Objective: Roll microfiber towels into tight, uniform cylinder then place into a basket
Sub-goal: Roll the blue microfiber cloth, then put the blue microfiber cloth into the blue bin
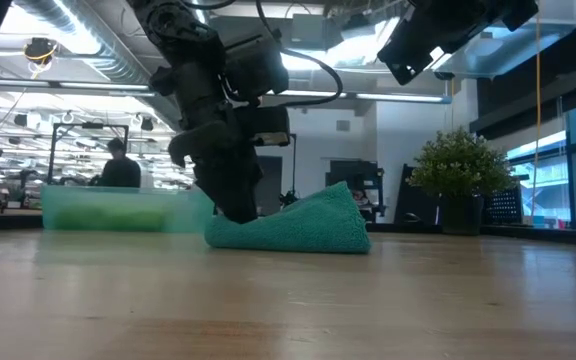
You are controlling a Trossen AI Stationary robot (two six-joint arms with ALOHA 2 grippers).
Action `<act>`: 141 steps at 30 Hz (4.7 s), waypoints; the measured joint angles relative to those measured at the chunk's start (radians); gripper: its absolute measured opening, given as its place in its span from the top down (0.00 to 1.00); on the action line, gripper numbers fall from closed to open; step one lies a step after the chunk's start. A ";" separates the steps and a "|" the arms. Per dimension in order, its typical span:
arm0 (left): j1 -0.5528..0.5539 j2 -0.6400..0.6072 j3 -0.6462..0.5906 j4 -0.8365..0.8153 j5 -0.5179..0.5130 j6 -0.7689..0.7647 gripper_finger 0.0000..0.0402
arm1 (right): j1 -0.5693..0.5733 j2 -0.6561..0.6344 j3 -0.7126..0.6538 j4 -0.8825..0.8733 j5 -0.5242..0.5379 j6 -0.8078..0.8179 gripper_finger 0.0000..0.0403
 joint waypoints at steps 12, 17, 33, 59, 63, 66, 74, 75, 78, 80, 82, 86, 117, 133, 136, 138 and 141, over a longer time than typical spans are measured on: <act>0.014 -0.002 0.133 -0.158 -0.010 0.025 0.83 | 0.000 0.000 0.000 0.000 0.000 -0.001 0.70; 0.014 -0.003 0.196 -0.233 -0.026 0.069 0.71 | 0.000 0.000 0.000 0.000 0.000 -0.001 0.70; -0.018 -0.004 0.232 -0.271 -0.052 0.084 0.03 | 0.000 0.000 0.000 0.000 0.000 -0.001 0.70; -0.061 0.182 0.234 -0.067 -0.030 0.055 0.01 | 0.000 0.001 0.001 0.008 0.001 -0.001 0.70; -0.055 0.183 0.234 -0.068 -0.033 0.041 0.03 | 0.000 0.001 0.001 0.008 0.001 -0.001 0.70; -0.042 0.183 0.234 -0.071 -0.018 0.030 0.06 | 0.000 0.001 0.001 0.007 0.001 0.001 0.70; -0.038 0.185 0.234 -0.071 -0.032 0.028 0.26 | 0.000 0.001 0.001 0.007 0.001 -0.001 0.70; -0.041 0.185 0.233 -0.071 -0.040 0.029 0.30 | 0.000 0.001 0.001 0.007 0.001 0.000 0.70; -0.052 0.185 0.233 -0.074 -0.070 0.028 0.40 | 0.000 0.001 0.001 0.007 0.001 -0.001 0.70; -0.056 0.185 0.233 -0.077 -0.077 0.028 0.47 | 0.000 0.001 0.001 0.007 0.001 0.000 0.70; -0.056 0.185 0.233 -0.078 -0.077 0.032 0.53 | 0.000 0.001 0.001 0.007 0.001 0.000 0.70; -0.046 0.185 0.234 -0.085 -0.051 0.034 0.67 | 0.000 0.001 0.001 0.007 0.001 0.000 0.70; 0.181 0.134 0.674 -0.761 -0.010 0.030 0.94 | -0.016 0.000 0.001 0.035 0.000 -0.002 0.70; 0.455 -0.264 0.600 -1.006 -0.094 0.220 0.95 | -0.111 0.000 0.006 0.263 0.001 -0.004 0.70; 0.549 -0.335 0.535 -0.981 -0.096 0.290 0.95 | -0.128 0.000 0.006 0.261 0.001 0.000 0.70; 0.608 -0.361 0.484 -0.944 -0.108 0.339 0.95 | -0.137 0.000 0.006 0.261 0.001 -0.002 0.70; 0.686 -0.371 0.405 -0.908 -0.119 0.419 0.95 | -0.155 0.000 0.006 0.262 0.001 -0.004 0.70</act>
